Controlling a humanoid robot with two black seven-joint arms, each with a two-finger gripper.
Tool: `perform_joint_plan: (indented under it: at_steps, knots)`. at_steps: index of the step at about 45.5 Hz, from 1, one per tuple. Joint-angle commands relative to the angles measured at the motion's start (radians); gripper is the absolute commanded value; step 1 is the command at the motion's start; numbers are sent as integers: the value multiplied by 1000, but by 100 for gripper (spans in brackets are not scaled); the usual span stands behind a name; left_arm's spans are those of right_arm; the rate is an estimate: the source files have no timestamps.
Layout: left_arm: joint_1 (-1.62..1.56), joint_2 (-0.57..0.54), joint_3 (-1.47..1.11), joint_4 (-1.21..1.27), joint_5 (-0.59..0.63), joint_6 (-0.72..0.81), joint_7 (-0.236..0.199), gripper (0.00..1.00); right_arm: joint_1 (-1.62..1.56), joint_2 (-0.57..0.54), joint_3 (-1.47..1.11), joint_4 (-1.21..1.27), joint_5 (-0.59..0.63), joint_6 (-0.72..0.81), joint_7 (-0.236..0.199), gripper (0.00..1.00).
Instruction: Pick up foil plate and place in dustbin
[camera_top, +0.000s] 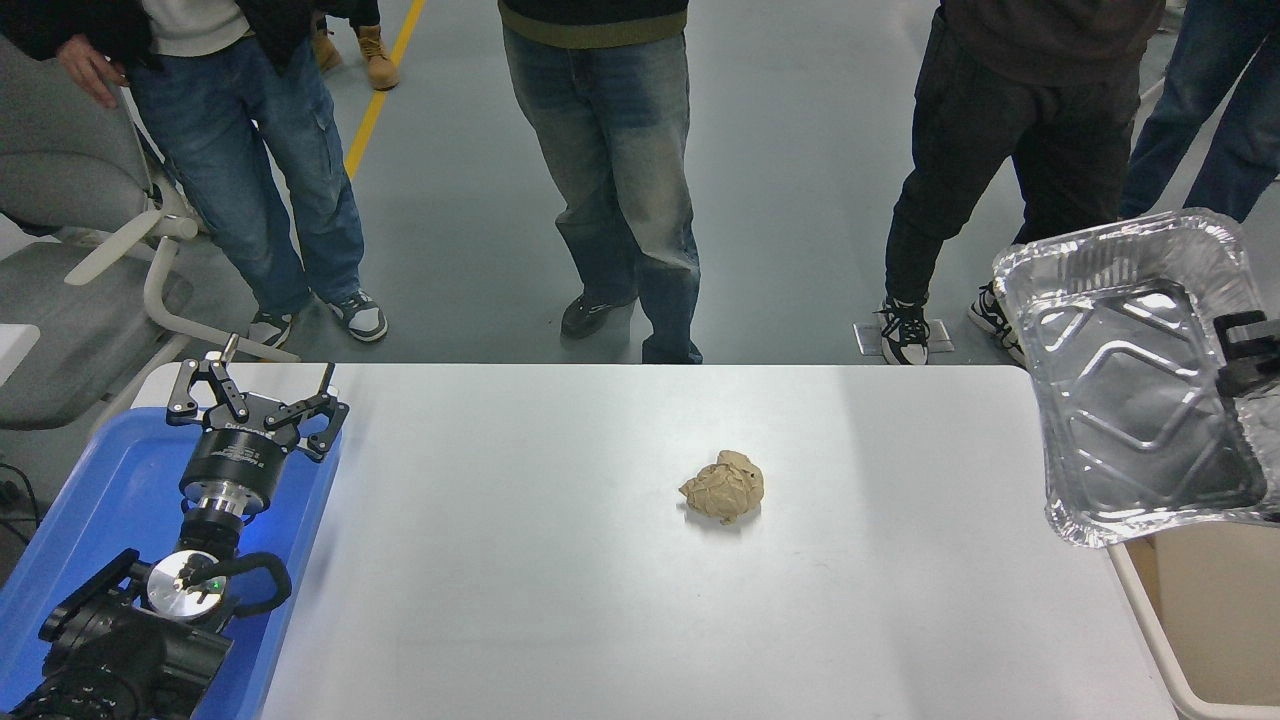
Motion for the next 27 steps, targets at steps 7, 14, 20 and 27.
perform_joint_plan:
  at_steps: [7, 14, 20, 27]
  knots:
    - [-1, 1, 0, 0, -1, 0, -1, 99, -418, -161, 60, -328, -178, -261, 48, 0]
    - [0, 0, 0, 0, -1, 0, -1, 99, -800, -175, 229, -555, -179, -411, 60, 0]
    - [-1, 0, 0, 0, 0, 0, -1, 99, -1192, -161, 494, -777, -178, -503, 66, 0]
    - [-1, 0, 0, 0, 0, 0, -1, 99, -1595, -54, 800, -1045, -179, -571, 66, 0]
